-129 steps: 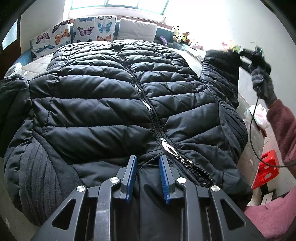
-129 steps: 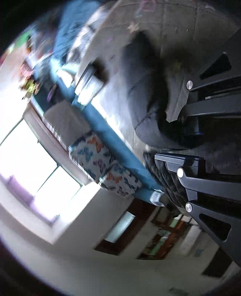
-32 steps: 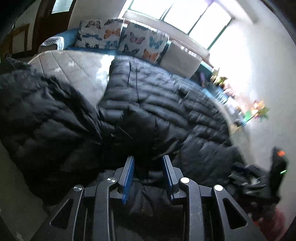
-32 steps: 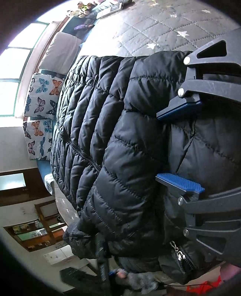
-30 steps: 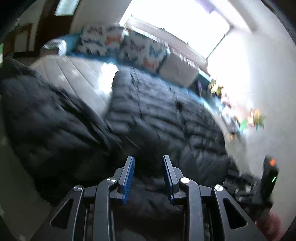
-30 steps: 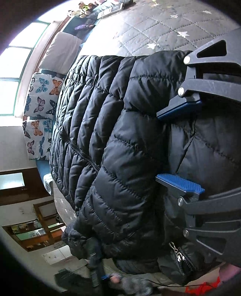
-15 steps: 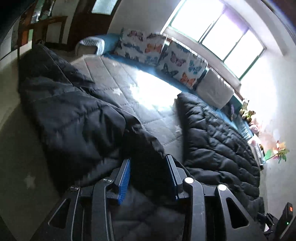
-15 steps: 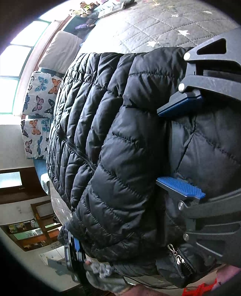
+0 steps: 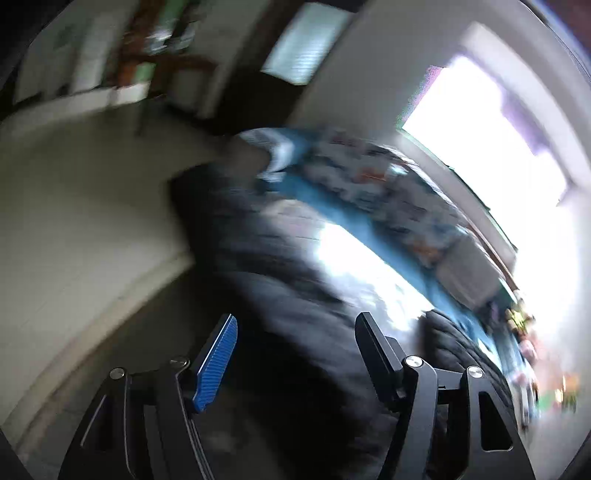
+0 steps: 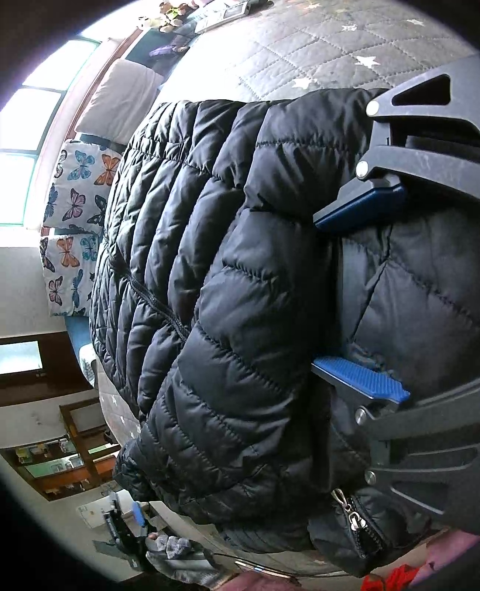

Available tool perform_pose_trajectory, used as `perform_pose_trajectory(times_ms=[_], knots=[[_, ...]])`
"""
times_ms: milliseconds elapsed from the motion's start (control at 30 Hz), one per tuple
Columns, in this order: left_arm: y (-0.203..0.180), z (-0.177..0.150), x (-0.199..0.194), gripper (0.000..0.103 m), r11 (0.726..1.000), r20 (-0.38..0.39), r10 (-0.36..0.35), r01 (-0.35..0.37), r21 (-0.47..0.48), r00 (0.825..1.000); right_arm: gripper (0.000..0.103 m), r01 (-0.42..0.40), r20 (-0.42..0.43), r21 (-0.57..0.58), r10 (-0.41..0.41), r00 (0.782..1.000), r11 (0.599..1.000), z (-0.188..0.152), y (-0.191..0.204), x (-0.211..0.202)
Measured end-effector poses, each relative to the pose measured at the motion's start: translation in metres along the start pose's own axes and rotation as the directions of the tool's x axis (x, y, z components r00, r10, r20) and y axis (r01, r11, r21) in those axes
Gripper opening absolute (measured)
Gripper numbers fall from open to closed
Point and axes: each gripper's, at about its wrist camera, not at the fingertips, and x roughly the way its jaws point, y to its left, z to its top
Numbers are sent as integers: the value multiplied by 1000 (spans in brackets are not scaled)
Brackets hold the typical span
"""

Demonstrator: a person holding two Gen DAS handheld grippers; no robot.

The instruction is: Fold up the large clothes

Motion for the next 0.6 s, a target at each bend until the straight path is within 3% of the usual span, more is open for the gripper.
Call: perform_pose_trajectory(times_ms=[100,400,467,533,600], knots=[[35,12,22,70,991,-46,29,-35,-129,999,80,-5,2,0,5,1000,1000,-1,0,0],[86,41,87,67,907,-89,-174,124,-402,981,82,-4,0,-5,4,1000,1000,0,0,1],[94,49,100,56,886,-68,-201,152,-438,977,82,-4,0,-4,4,1000,1000,0,0,1],[98,59,114,31,874,-60,-213,163,-459,975,82,-3,0,-4,3,1000,1000,0,0,1],[93,73,123,21,872,-59,-229,178,-456,972,82,-3,-1,-5,3,1000,1000,0,0,1]])
